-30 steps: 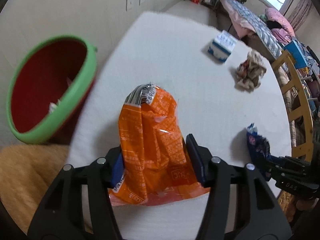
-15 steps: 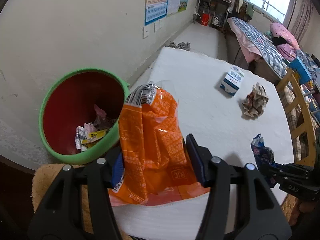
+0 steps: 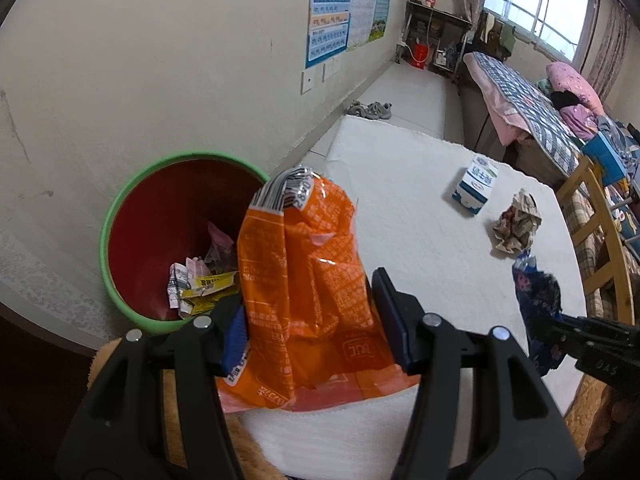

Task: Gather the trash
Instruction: 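Carry the orange bag and blue-silver wrapper in both tools over the bin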

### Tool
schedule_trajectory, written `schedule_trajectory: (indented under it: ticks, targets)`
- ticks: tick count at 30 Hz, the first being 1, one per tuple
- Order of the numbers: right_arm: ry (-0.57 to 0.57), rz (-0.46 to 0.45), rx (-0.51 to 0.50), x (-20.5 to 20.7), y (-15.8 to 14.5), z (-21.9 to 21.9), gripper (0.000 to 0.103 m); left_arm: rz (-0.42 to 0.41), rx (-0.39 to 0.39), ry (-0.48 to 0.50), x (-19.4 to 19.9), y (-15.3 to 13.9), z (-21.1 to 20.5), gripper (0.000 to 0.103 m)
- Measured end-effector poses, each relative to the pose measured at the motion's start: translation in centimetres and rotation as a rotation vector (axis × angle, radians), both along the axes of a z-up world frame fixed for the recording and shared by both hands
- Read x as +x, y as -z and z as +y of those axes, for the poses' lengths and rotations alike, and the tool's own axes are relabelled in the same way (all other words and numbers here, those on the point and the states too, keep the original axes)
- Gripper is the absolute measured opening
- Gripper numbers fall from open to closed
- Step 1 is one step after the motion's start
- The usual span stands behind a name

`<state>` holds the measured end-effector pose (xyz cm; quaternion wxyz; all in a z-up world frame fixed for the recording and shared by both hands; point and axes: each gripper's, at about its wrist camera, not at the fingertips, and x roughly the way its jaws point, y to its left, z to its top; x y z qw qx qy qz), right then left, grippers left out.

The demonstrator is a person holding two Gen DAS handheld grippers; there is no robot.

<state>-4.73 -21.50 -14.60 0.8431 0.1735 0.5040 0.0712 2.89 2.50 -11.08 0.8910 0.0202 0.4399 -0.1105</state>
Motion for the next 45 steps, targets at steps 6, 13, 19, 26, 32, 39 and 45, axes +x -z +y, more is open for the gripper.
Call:
schedule_trajectory:
  ticks: [6, 13, 19, 26, 32, 39, 45]
  targets:
    - [-0.051, -0.032, 0.000, 1.8, -1.3, 2.3, 0.024, -0.007, 0.003, -0.033, 0.3, -0.2, 1.6, 0.054]
    - [-0.110, -0.067, -0.009, 3.1, -2.8, 5.1, 0.024, -0.018, 0.011, -0.064, 0.6, -0.2, 3.3, 0.054]
    - [-0.142, -0.093, -0.007, 4.4, -3.9, 7.2, 0.024, -0.023, -0.001, -0.084, 0.9, -0.3, 4.7, 0.054]
    - [-0.152, -0.106, -0.005, 5.9, -4.8, 9.1, 0.025, -0.023, -0.012, -0.105, 1.2, -0.2, 6.6, 0.054]
    - [-0.179, -0.110, -0.011, 7.0, -5.1, 10.8, 0.025, -0.024, -0.014, -0.122, 1.5, 0.1, 8.2, 0.054]
    - [-0.206, -0.107, -0.013, 8.3, -5.2, 12.7, 0.025, -0.022, -0.019, -0.149, 1.8, 0.3, 9.9, 0.054]
    - [-0.233, -0.113, -0.018, 9.2, -5.4, 14.3, 0.026, -0.018, -0.024, -0.178, 2.3, 0.3, 11.4, 0.054]
